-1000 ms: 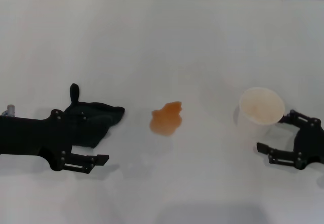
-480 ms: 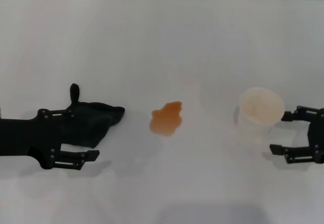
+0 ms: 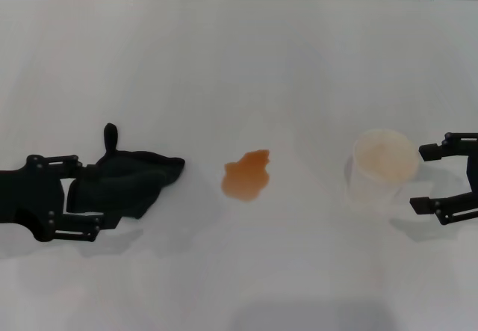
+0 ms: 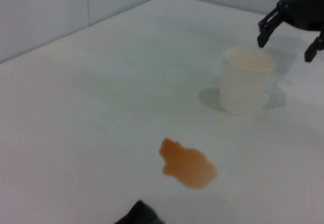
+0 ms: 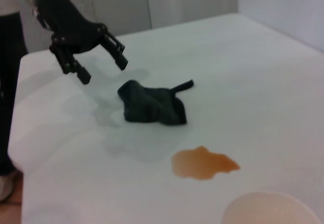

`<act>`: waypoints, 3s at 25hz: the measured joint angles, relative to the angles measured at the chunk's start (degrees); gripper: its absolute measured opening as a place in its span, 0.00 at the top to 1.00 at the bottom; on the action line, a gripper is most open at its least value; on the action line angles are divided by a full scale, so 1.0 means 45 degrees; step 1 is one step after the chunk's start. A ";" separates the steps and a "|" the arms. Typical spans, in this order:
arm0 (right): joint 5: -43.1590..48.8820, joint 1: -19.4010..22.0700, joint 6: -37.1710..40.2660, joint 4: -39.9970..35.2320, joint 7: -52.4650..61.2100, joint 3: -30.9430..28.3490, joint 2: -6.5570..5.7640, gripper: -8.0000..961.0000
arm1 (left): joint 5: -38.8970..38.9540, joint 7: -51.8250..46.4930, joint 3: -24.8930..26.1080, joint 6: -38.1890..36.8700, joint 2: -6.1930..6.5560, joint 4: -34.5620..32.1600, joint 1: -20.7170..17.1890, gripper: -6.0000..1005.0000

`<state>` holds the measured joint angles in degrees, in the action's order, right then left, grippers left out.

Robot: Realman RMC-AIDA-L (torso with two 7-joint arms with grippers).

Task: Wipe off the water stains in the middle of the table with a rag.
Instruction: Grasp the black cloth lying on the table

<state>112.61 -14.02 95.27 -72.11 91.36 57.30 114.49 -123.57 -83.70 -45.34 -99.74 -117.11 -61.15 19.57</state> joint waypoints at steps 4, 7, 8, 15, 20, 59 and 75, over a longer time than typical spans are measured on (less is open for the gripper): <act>0.0538 -0.0437 0.0390 -0.0455 0.0602 0.0019 0.0036 0.09 | -0.0428 -0.0381 0.0007 0.0064 0.0198 -0.0102 0.0192 0.16; 0.0555 -0.0706 0.0402 -0.0533 0.0662 0.0153 0.0078 0.09 | -0.0896 -0.0688 0.0009 0.0106 0.0235 -0.0430 0.0322 0.16; 0.0557 -0.0791 0.0402 -0.0570 0.0697 0.0271 0.0097 0.09 | -0.1138 -0.0800 0.0012 0.0124 0.0234 -0.0596 0.0354 0.16; 0.0661 -0.1493 0.0257 -0.0619 0.0987 0.1060 0.0133 0.09 | -0.1850 -0.1093 -0.0025 0.0235 0.0130 -0.1185 0.0545 0.16; 0.0561 -0.1601 -0.0155 -0.0484 0.0962 0.1578 0.0152 0.09 | -0.2069 -0.0990 -0.0083 0.0716 -0.0016 -0.1114 0.0630 0.16; 0.0009 -0.1700 -0.1334 -0.0408 0.0960 0.2949 0.0184 0.09 | -0.4338 -0.1114 -0.1419 0.3516 -0.0382 0.1972 0.3058 0.43; -0.0021 -0.1709 -0.1505 -0.0368 0.0959 0.2949 0.0184 0.09 | -0.4368 -0.1164 -0.1436 0.3731 -0.0382 0.2048 0.3018 0.72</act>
<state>112.52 -21.71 88.50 -73.76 95.68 70.57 115.31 -143.23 -88.94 -51.80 -82.95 -118.83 -51.94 33.14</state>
